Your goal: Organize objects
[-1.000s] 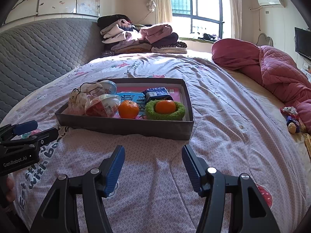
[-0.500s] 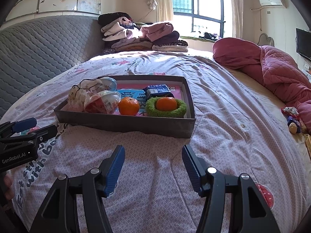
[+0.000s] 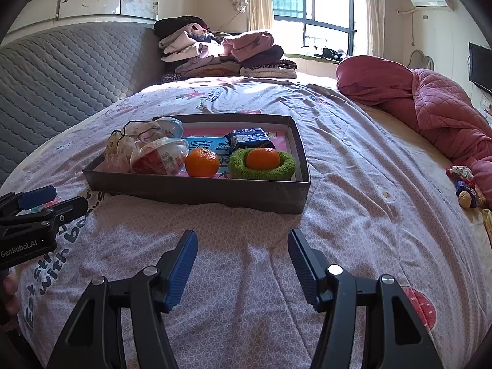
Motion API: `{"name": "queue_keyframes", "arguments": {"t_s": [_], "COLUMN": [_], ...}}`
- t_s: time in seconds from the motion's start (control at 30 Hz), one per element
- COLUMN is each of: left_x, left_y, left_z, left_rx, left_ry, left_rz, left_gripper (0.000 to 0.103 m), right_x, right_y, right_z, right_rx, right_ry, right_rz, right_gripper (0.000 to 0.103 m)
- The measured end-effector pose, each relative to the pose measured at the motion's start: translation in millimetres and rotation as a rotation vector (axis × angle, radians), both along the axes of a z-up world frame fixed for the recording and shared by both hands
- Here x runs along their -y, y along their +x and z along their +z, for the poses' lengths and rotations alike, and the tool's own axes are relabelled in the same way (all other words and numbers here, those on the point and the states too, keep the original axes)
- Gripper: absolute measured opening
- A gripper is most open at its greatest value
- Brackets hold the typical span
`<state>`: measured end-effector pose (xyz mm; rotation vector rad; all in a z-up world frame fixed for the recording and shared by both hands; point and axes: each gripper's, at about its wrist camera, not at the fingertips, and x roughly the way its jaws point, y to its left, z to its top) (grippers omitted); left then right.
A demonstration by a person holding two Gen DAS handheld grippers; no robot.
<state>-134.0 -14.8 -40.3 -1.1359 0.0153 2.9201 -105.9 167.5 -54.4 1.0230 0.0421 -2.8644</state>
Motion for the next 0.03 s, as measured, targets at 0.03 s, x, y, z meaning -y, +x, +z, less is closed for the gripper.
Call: {"name": "queue_keyframes", "arguments": {"t_s": [0.03], "left_x": [0.0], "left_y": [0.0], "left_z": [0.0], "left_rx": [0.001], "left_ry": [-0.002], "left_rz": [0.001], "left_gripper": [0.077], "right_x": [-0.3], "right_y": [0.2], "right_z": [-0.1], "right_rx": [-0.001], "right_ry": [0.0], "right_rz": [-0.001], "right_gripper": [0.06]}}
